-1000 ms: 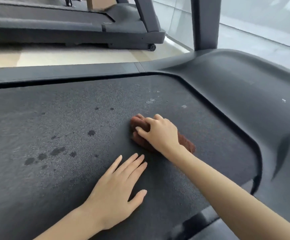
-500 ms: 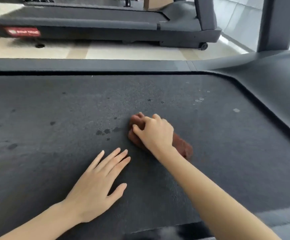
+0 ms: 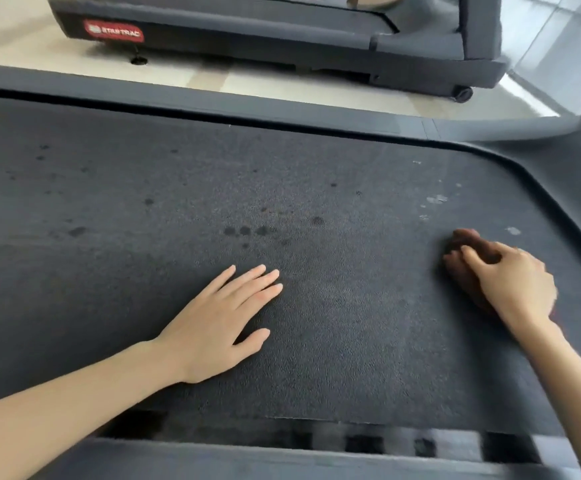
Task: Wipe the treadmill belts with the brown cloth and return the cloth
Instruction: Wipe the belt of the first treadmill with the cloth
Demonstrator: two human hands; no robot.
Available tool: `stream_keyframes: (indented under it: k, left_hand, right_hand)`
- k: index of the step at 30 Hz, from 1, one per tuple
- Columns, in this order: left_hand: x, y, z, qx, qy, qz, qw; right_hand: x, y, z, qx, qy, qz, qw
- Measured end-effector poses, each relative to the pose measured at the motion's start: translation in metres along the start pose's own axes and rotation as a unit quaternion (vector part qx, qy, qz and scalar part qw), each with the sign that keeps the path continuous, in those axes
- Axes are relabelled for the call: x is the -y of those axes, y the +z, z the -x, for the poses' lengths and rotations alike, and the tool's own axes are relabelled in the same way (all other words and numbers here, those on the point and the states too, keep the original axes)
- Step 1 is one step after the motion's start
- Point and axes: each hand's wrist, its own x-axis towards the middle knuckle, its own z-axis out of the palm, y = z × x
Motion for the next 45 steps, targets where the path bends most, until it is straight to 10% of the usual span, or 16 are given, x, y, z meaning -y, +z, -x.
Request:
stream_keyframes:
  k: [5,14,23,34,45]
  left_hand:
    - [0.0,0.0,-0.001,0.003,0.001,-0.01,1.0]
    - [0.006,-0.01,0.008,-0.014,0.004,0.01,1.0]
    - [0.115,-0.031,0.1,-0.023,-0.189,-0.016,0.982]
    - [0.121,-0.024,0.097,-0.045,-0.163,0.005,0.986]
    - [0.211,-0.049,0.178,-0.051,-0.209,-0.015,0.976]
  right_hand:
    - [0.042,0.01,0.01,-0.008,0.016,-0.002,1.0]
    - [0.201,0.032,0.081,0.061,-0.226,-0.05,0.971]
    - [0.109,0.011,0.054,0.008,-0.02,-0.035,0.999]
    - [0.336,0.054,0.129,0.078,-0.204,-0.075,0.973]
    - [0.228,0.024,0.092,0.011,0.081,0.02,0.996]
